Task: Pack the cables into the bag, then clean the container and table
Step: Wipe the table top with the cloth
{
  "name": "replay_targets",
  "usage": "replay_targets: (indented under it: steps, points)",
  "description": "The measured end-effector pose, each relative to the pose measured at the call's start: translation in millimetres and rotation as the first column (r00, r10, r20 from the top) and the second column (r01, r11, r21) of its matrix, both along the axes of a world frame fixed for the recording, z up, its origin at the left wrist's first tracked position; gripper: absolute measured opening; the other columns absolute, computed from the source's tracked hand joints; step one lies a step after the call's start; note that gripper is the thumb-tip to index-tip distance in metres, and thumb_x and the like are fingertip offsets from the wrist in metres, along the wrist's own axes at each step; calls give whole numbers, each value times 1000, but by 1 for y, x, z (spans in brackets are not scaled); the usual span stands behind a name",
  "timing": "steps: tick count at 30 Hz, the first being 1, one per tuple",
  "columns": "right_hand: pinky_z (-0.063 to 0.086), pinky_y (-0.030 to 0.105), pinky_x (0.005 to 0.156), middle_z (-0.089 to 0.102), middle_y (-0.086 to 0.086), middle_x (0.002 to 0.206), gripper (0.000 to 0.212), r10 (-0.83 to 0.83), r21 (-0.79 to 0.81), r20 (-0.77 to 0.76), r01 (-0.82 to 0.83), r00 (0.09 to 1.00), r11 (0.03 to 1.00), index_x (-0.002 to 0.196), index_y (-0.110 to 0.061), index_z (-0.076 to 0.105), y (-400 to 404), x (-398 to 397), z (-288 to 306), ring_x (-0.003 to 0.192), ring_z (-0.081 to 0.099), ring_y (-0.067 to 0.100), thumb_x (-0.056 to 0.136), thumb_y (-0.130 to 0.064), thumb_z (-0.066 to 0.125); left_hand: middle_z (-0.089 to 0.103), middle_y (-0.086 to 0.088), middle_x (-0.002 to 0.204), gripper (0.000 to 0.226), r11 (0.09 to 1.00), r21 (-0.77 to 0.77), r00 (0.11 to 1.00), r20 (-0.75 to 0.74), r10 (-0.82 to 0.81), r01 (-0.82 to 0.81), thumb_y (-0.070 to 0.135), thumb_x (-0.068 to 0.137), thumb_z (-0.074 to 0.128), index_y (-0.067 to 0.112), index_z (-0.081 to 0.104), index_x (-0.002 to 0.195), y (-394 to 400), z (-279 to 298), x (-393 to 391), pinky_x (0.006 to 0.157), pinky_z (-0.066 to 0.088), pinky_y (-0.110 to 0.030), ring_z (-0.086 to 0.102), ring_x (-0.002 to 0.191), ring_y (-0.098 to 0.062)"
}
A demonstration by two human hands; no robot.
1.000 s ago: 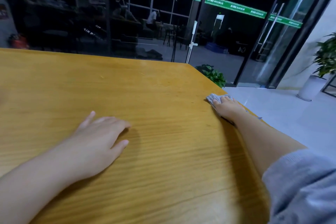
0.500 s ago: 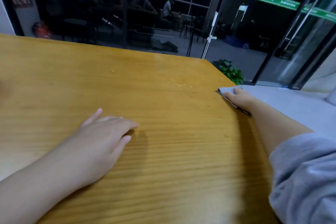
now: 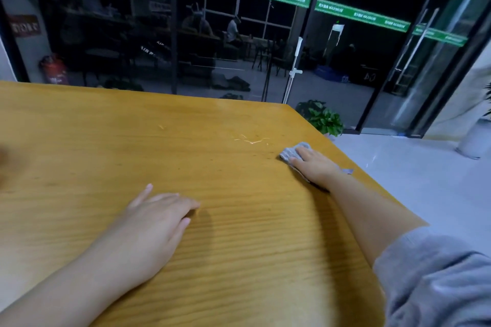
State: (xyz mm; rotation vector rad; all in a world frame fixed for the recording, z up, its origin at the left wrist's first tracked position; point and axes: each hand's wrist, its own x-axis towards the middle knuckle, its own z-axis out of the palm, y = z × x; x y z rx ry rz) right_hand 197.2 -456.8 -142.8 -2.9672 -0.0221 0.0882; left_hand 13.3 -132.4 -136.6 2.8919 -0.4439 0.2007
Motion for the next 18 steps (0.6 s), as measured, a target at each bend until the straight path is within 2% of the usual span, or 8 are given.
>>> replay_targets:
  steps: [3,6,9,12,18]
  points:
    - [13,38,116,14,-5,159,60,23,-14,-1,-23,1000,1000,151,-23,20,14,-24,0,146,12,17,98,-52,25,34,23,143,44,999,25,1000,-17,23,-22,36,98,10,39,29,139,-5,1,-6,112,-2,-23,16,139,1]
    - [5,34,117,8,-6,160,57,93,-4,-7,-93,996,996,152,-24,16,24,-51,2,147,5,15,100,-47,25,28,18,149,41,991,132,998,-51,40,-33,36,101,18,34,27,141,-11,2,-10,115,3,-30,15,141,-3]
    - [2,34,119,5,-7,160,55,141,4,-26,-141,990,990,152,-24,13,27,-70,3,147,2,14,101,-43,24,36,11,147,41,961,276,994,-101,49,-20,43,100,20,32,35,136,-10,6,-1,115,9,-35,21,140,-6]
    - [1,36,119,3,-9,160,56,154,3,-45,-154,987,988,152,-26,10,23,-81,0,147,0,14,101,-46,22,47,7,138,41,937,347,989,-145,19,33,47,98,22,31,42,130,-11,20,13,114,13,-36,31,136,-10]
    - [-1,33,119,2,-8,160,54,36,23,-4,-36,999,999,153,-25,10,-1,-84,-3,147,-2,14,102,-41,18,47,9,133,43,900,429,997,-36,-74,82,51,96,27,29,40,132,-34,29,30,115,12,-40,42,125,-12]
